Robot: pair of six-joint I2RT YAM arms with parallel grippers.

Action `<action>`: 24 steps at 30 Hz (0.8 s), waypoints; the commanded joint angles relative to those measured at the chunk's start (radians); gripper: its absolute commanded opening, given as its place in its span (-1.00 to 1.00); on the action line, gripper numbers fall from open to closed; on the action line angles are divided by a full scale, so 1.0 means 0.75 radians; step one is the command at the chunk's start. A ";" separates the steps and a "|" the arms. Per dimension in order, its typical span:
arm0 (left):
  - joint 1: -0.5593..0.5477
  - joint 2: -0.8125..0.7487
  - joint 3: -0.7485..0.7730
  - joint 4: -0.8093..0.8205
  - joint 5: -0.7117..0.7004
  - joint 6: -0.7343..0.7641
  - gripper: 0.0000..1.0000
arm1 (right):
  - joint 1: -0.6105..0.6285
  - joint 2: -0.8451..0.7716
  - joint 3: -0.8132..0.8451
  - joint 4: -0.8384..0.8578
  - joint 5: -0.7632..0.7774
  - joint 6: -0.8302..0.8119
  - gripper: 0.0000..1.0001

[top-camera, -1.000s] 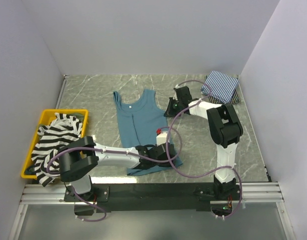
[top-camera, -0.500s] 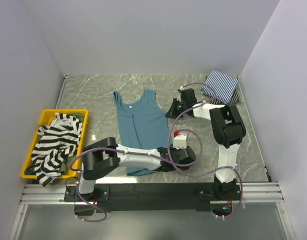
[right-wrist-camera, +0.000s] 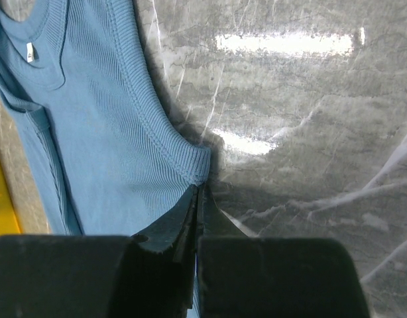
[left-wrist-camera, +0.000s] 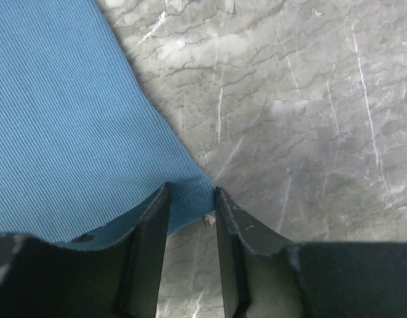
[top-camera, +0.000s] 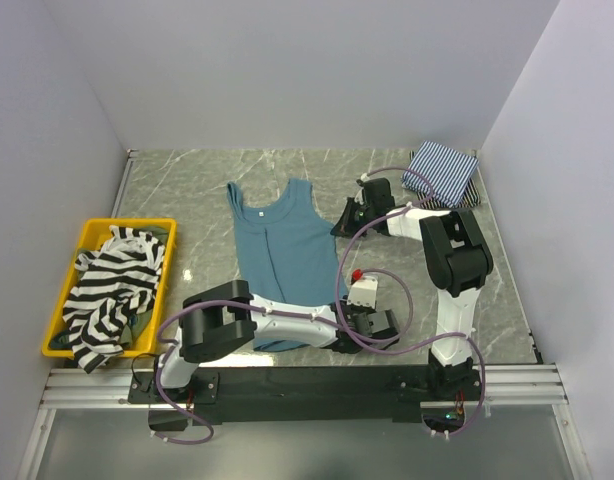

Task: Fold and stack the tank tops
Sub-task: Fold the tank top

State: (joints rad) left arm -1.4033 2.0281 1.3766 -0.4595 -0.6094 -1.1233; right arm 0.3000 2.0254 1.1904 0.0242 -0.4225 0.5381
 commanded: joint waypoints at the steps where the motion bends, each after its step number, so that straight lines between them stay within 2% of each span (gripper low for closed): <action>1: -0.017 0.024 0.052 -0.007 -0.038 -0.008 -0.29 | -0.013 -0.040 -0.033 -0.034 0.009 -0.008 -0.99; 3: -0.021 0.028 0.044 0.009 -0.026 -0.002 -0.34 | -0.016 -0.046 -0.035 -0.034 0.009 -0.004 -0.99; 10: -0.037 -0.033 -0.015 0.073 -0.006 -0.002 -0.82 | -0.024 -0.058 -0.053 0.002 0.011 0.002 -1.00; 13: -0.050 -0.149 -0.146 0.223 0.055 0.007 -0.87 | -0.032 -0.082 -0.094 0.023 0.027 0.019 -1.00; 16: -0.060 -0.303 -0.409 0.463 0.151 0.003 -0.89 | -0.042 -0.127 -0.165 0.047 0.068 0.047 -1.00; 24: -0.113 -0.595 -0.739 0.674 0.236 -0.098 -0.99 | -0.050 -0.297 -0.396 0.113 0.211 0.115 -1.00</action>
State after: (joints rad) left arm -1.4677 1.6566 0.8776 -0.0837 -0.4877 -1.1461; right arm 0.2737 1.8568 0.9482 0.0959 -0.3542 0.6060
